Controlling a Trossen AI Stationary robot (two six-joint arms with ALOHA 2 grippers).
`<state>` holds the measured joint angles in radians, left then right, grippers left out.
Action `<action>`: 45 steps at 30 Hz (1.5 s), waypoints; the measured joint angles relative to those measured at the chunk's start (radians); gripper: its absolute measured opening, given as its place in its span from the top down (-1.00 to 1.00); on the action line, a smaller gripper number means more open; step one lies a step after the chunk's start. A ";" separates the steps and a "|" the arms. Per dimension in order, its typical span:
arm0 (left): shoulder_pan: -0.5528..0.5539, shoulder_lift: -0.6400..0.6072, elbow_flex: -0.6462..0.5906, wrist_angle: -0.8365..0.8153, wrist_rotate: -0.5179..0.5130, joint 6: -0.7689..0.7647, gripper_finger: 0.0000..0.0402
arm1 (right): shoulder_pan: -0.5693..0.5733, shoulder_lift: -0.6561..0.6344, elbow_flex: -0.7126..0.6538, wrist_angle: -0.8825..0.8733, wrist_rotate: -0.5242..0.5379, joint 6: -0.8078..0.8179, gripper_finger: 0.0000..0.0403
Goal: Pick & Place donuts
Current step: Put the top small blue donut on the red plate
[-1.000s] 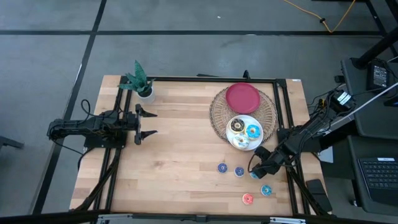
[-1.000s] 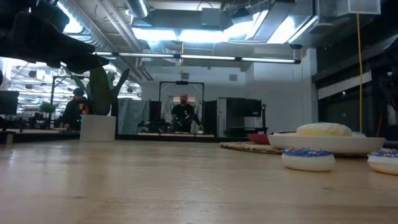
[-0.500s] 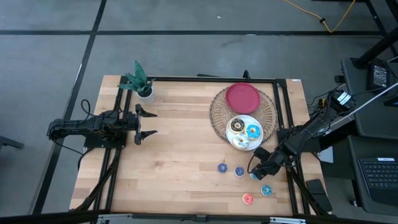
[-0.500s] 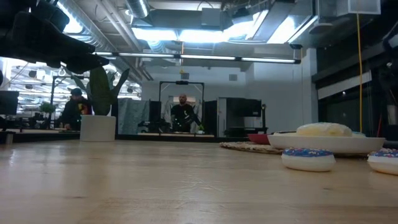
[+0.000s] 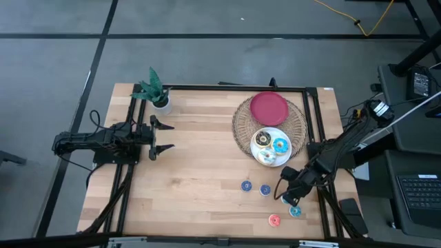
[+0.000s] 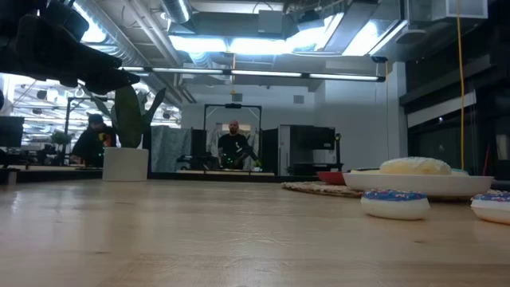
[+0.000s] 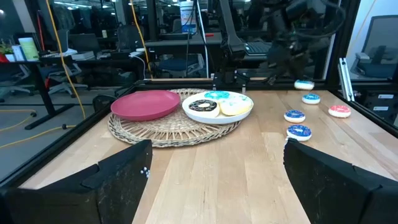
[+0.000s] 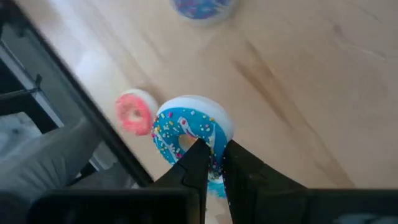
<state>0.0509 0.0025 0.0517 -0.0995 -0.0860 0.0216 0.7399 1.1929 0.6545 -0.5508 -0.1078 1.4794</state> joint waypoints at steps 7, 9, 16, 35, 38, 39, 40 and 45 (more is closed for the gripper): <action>0.000 0.000 0.000 0.000 0.000 0.000 -0.76 | -0.051 0.112 0.174 -0.099 -0.052 -0.146 0.78; 0.000 0.000 0.000 0.000 0.000 0.000 -0.76 | -0.084 0.157 0.224 -0.109 -0.063 -0.196 0.78; 0.000 0.000 0.000 0.000 0.000 0.000 -0.76 | -0.232 0.309 0.409 -0.133 -0.123 -0.334 0.78; 0.000 0.000 0.000 0.000 0.000 0.000 -0.76 | -0.674 0.587 0.744 -0.206 -0.156 -0.542 0.78; 0.000 0.000 0.000 0.000 0.000 0.000 -0.76 | -0.729 0.587 0.745 -0.227 -0.153 -0.551 0.78; 0.000 0.000 0.000 0.000 0.000 0.000 -0.76 | -0.747 0.587 0.745 -0.236 -0.151 -0.558 0.78; 0.000 0.000 0.000 0.000 0.000 0.000 -0.76 | -0.764 0.587 0.745 -0.250 -0.150 -0.569 0.78; 0.000 0.000 0.000 0.000 0.000 0.000 -0.76 | -0.844 0.587 0.745 -0.294 -0.156 -0.619 0.78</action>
<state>0.0508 0.0025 0.0517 -0.0994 -0.0860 0.0216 -0.1041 1.7798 1.3998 -0.8447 -0.2640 0.8606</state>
